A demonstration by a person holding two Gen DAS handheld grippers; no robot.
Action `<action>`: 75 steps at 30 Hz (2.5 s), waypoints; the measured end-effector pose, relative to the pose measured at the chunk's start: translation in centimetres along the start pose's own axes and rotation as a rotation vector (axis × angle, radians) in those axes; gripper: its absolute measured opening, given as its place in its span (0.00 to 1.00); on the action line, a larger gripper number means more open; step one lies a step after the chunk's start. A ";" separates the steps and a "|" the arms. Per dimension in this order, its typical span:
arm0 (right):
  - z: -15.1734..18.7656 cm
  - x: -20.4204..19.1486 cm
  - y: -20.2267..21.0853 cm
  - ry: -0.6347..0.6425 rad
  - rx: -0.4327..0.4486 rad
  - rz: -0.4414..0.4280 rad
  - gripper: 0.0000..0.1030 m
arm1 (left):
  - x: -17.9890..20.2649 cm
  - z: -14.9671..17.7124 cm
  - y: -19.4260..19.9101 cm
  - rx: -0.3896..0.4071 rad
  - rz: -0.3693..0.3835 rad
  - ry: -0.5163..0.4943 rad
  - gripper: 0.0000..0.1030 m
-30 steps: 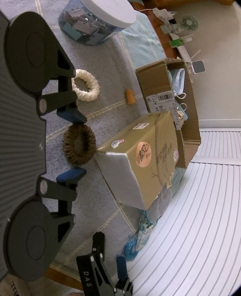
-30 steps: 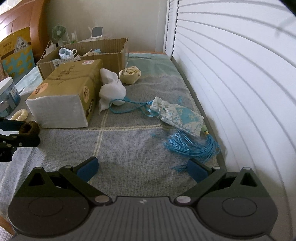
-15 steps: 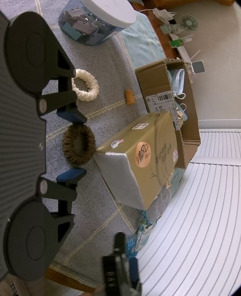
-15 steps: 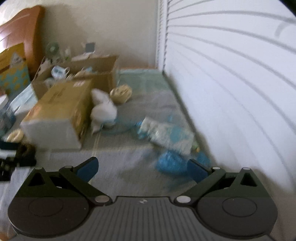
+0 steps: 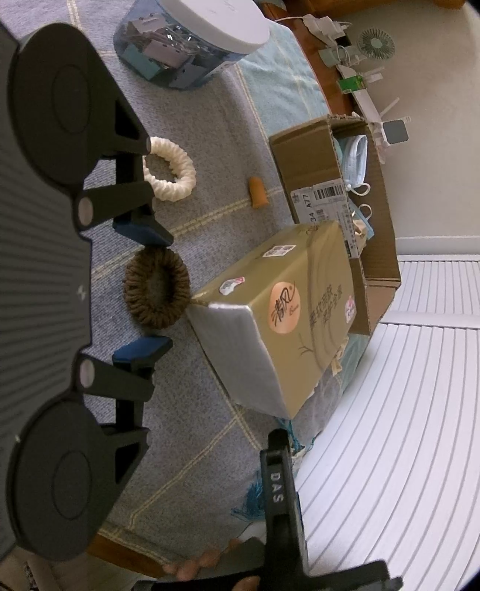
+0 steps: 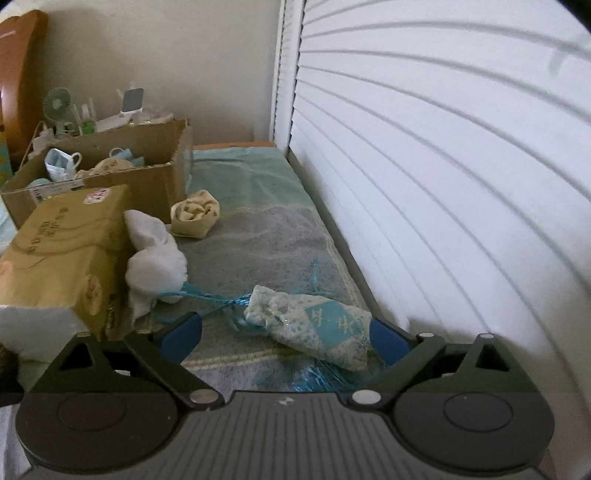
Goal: Organize soft objects
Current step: 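Close the right tool on the blue-patterned sachet with tassel, then carry the sachet with the right tool into the box and release while the left tool holds the scrunchie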
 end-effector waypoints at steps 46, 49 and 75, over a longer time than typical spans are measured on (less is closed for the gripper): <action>0.4 0.6 -0.5 -0.041 -0.041 -0.025 0.70 | 0.2 0.0 0.2 -0.012 0.004 -0.018 0.52; 0.5 0.5 0.1 -0.025 -0.040 -0.029 0.64 | 0.3 -0.1 0.2 -0.014 0.015 -0.033 0.47; -6.6 -1.5 8.7 0.106 0.138 -0.157 0.62 | -2.5 -1.4 7.0 0.035 0.063 -0.111 0.37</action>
Point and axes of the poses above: each gripper's, at about its wrist camera, not at the fingertips, and y roughly against the way its jaws point, x to its right, z to its underside, the point moved 1 cm from there along -y, roughly the way its jaws point, and after that the axes turned 8 degrees about x, right-handed, at the moved point
